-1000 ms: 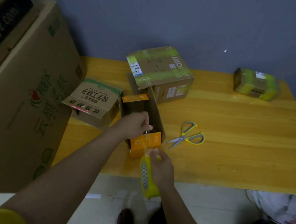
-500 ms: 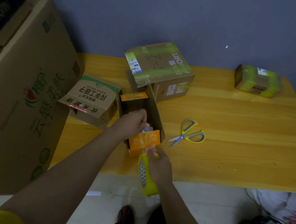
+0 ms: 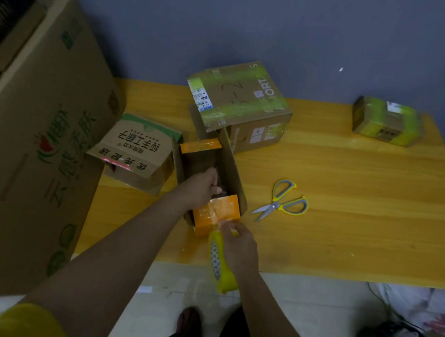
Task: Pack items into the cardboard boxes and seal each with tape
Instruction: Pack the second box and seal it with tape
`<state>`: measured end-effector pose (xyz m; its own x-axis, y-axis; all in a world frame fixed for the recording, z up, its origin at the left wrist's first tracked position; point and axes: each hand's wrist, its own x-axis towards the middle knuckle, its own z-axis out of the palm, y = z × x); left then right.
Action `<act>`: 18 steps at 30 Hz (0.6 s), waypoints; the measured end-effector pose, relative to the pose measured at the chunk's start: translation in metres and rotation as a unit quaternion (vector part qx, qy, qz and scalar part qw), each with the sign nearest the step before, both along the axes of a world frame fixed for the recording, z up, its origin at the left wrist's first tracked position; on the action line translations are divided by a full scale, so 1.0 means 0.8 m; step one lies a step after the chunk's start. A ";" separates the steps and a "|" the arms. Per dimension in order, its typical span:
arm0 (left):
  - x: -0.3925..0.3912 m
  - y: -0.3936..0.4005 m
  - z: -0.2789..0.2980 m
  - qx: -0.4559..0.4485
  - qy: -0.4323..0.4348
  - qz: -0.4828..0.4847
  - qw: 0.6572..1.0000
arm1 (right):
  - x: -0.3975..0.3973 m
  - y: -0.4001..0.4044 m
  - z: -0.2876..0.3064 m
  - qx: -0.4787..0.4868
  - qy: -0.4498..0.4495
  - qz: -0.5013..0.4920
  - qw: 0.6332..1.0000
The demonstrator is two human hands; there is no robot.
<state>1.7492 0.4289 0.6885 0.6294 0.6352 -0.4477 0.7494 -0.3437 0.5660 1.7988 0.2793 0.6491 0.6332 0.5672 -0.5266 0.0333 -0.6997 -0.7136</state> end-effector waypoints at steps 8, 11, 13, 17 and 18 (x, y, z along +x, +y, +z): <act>0.010 0.002 -0.004 -0.018 0.051 0.024 0.998 | -0.003 0.003 0.000 -0.024 -0.008 -0.007 1.000; 0.011 0.000 -0.003 -0.001 0.069 0.032 0.997 | -0.003 0.005 0.002 -0.019 -0.007 0.004 1.000; 0.013 -0.003 -0.002 0.024 0.078 0.033 0.996 | -0.001 0.005 0.003 -0.017 -0.005 0.010 1.000; 0.008 -0.005 0.002 0.096 0.048 0.030 0.994 | -0.002 0.001 0.003 -0.013 -0.014 0.011 1.000; 0.005 -0.005 0.006 0.117 0.033 0.036 0.992 | -0.002 0.000 0.003 -0.012 -0.016 0.011 1.000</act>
